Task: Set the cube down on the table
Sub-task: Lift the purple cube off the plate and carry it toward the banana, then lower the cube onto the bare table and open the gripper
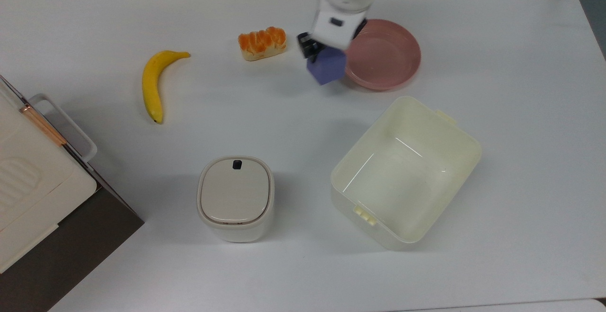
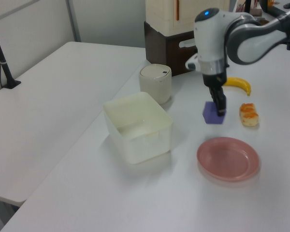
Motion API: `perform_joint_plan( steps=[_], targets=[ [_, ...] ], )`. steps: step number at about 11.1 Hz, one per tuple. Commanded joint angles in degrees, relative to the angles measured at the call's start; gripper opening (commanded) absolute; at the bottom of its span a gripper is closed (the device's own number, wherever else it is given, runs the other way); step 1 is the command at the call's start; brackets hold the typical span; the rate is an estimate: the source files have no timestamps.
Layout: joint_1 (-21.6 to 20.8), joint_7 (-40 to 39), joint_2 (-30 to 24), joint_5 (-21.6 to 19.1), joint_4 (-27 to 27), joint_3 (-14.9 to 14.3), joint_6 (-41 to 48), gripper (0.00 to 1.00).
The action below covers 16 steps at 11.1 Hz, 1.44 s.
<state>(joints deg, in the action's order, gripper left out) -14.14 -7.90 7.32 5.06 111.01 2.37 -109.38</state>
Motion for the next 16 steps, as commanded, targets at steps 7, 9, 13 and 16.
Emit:
perform_joint_plan(
  steps=[7,9,13,16],
  targets=[
    [11.9,7.6,6.0,-0.3,-4.7,-0.1,-6.2,1.0],
    [13.5,7.7,5.9,-0.4,-8.4,-0.1,-2.7,1.0],
    [13.3,14.7,3.0,-0.2,-15.6,-0.2,4.1,1.0],
    [13.3,17.7,-3.6,-0.4,-15.6,-0.1,8.9,1.0]
  ],
)
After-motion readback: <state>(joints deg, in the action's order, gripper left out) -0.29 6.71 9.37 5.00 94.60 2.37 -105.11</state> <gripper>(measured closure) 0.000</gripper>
